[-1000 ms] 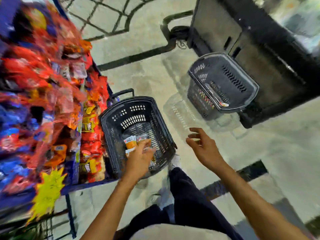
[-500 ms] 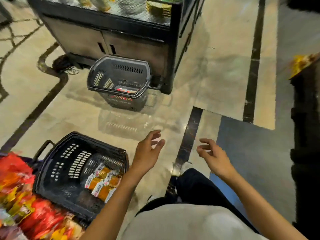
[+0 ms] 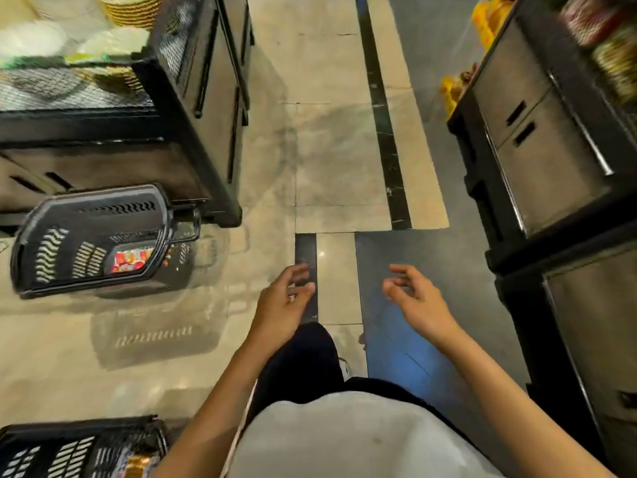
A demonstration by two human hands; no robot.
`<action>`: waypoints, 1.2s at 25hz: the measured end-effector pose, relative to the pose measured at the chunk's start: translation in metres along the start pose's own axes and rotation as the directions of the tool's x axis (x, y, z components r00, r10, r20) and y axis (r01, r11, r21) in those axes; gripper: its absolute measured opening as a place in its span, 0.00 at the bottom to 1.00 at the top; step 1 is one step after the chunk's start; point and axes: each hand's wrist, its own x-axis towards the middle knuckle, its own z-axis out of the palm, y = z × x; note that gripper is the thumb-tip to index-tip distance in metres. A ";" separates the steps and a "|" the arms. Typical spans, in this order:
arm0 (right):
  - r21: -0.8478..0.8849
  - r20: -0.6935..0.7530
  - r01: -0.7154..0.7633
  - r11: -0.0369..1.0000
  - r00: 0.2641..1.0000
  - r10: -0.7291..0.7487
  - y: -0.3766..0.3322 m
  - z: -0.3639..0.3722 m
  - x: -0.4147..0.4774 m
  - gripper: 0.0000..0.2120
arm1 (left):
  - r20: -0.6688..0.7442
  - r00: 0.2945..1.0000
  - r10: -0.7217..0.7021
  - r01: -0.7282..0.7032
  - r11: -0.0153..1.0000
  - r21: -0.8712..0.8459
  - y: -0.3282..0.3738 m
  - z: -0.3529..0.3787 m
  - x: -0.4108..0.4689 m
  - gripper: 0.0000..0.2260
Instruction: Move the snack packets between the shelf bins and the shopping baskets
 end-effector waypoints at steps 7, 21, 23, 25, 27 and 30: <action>0.067 -0.097 0.000 0.998 0.995 0.007 -0.038 -0.049 0.138 0.14 | 0.061 0.998 0.002 -0.003 1.000 0.003 0.057 0.018 0.146 0.15; 0.406 -0.419 -0.169 0.898 0.839 0.348 -0.062 -0.171 0.326 0.13 | 0.545 0.829 0.123 -0.278 0.937 0.211 0.251 0.133 0.469 0.15; 0.441 -0.461 -0.172 0.881 0.799 0.386 -0.054 -0.203 0.356 0.14 | 0.586 0.798 0.138 -0.310 0.928 0.205 0.271 0.171 0.500 0.16; 0.482 -0.493 -0.158 0.861 0.764 0.416 -0.047 -0.238 0.383 0.15 | 0.609 0.777 0.162 -0.345 0.918 0.196 0.291 0.206 0.526 0.16; 0.508 -0.546 -0.127 0.852 0.717 0.433 -0.046 -0.285 0.405 0.14 | 0.645 0.740 0.190 -0.380 0.909 0.168 0.324 0.246 0.550 0.16; 0.509 -0.640 -0.050 0.859 0.645 0.417 -0.051 -0.363 0.431 0.13 | 0.702 0.653 0.285 -0.469 0.879 0.080 0.386 0.309 0.584 0.15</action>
